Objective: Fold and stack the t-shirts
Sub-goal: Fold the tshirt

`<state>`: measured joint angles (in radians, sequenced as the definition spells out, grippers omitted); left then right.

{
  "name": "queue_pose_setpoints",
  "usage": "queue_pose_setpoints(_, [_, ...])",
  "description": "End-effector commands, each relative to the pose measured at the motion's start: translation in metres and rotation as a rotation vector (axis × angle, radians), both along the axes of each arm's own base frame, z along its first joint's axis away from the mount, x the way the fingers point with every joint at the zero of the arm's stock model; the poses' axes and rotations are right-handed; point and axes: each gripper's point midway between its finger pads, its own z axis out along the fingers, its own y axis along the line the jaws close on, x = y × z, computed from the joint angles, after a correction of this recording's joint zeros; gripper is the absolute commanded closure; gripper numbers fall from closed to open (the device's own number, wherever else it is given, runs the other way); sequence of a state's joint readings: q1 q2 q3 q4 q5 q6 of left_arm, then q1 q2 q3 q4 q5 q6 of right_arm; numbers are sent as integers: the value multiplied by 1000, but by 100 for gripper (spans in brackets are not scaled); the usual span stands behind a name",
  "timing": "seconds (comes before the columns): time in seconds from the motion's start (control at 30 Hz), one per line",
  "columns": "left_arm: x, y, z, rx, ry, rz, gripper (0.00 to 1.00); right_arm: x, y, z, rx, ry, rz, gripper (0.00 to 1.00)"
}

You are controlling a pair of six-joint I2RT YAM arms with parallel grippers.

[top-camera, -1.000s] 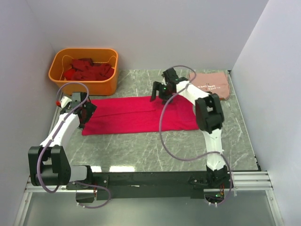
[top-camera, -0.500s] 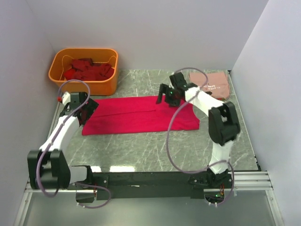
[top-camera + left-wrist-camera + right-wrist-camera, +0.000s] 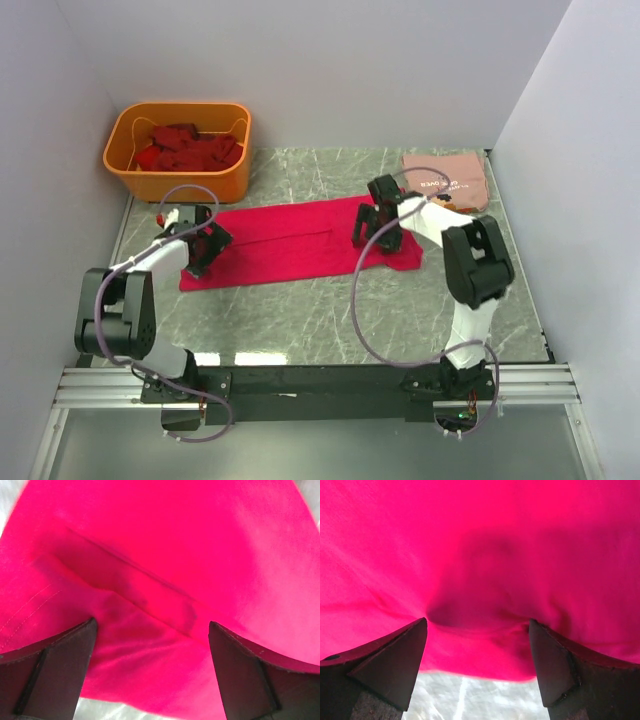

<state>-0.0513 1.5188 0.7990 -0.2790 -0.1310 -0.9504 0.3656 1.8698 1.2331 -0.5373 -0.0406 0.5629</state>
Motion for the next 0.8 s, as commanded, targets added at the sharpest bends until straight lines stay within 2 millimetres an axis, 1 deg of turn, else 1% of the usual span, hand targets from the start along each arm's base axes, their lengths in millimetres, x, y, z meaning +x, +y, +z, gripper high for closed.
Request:
queue_pose_setpoints(0.0, [-46,-11,-17,11,115,33,1,44,15,1,27,-44,29,12])
queue_pose_setpoints(0.03, [-58,-12,-21,52,140,30,1,62,24,6,33,-73,57,12])
queue_pose_setpoints(0.1, [-83,-17,-21,61,203,32,0,76,30,11,33,-74,97,11])
queue_pose_setpoints(0.13, [-99,-26,-26,68,235,-1,1,97,37,15,32,-107,135,11])
queue_pose_setpoints(0.17, [-110,-33,-28,52,258,-13,1,105,42,16,41,-114,161,11])
queue_pose_setpoints(0.2, [-119,-42,-25,16,255,-3,1,107,52,17,78,-99,206,11])
queue_pose_setpoints(0.23, [-133,-60,-27,-13,269,-60,1,110,56,-4,75,-55,236,11])
queue_pose_setpoints(0.27, [-151,-68,-35,-40,294,-89,1,135,66,16,90,-121,278,11])
queue_pose_setpoints(0.3, [-159,-90,-28,-135,279,-112,1,133,70,14,96,-84,317,11])
queue_pose_setpoints(0.33, [-178,-111,-35,-179,283,-190,1,137,70,-12,85,-40,344,11])
queue_pose_setpoints(0.37, [-185,-127,-33,-230,267,-231,1,169,79,18,79,-152,375,11])
queue_pose_setpoints(0.4, [-193,-146,-26,-312,250,-253,1,174,80,18,70,-157,391,11])
queue_pose_setpoints(0.43, [-217,-171,-24,-368,276,-361,0,181,83,7,72,-161,407,10])
queue_pose_setpoints(0.47, [-226,-187,-21,-414,256,-415,1,192,86,22,82,-217,425,8])
queue_pose_setpoints(0.5, [-236,-198,-18,-431,257,-468,0,203,91,29,98,-277,434,8])
queue_pose_setpoints(0.53, [-254,-217,-9,-431,257,-573,1,194,91,25,109,-269,444,7])
queue_pose_setpoints(0.57, [-263,-223,-7,-407,269,-613,1,192,98,32,150,-298,466,4])
queue_pose_setpoints(0.6, [-271,-227,-9,-366,290,-659,1,204,104,56,174,-397,474,4])
queue_pose_setpoints(0.63, [-279,-249,7,-367,264,-747,1,202,106,52,183,-397,480,4])
queue_pose_setpoints(0.67, [-284,-258,10,-356,262,-792,1,205,110,60,201,-420,494,4])
queue_pose_setpoints(0.7, [-288,-267,3,-324,274,-843,1,206,112,51,206,-404,498,4])
queue_pose_setpoints(0.73, [-294,-285,12,-334,265,-900,1,216,117,68,218,-445,497,4])
queue_pose_setpoints(0.77, [-295,-286,-3,-277,297,-924,1,217,119,68,231,-438,499,4])
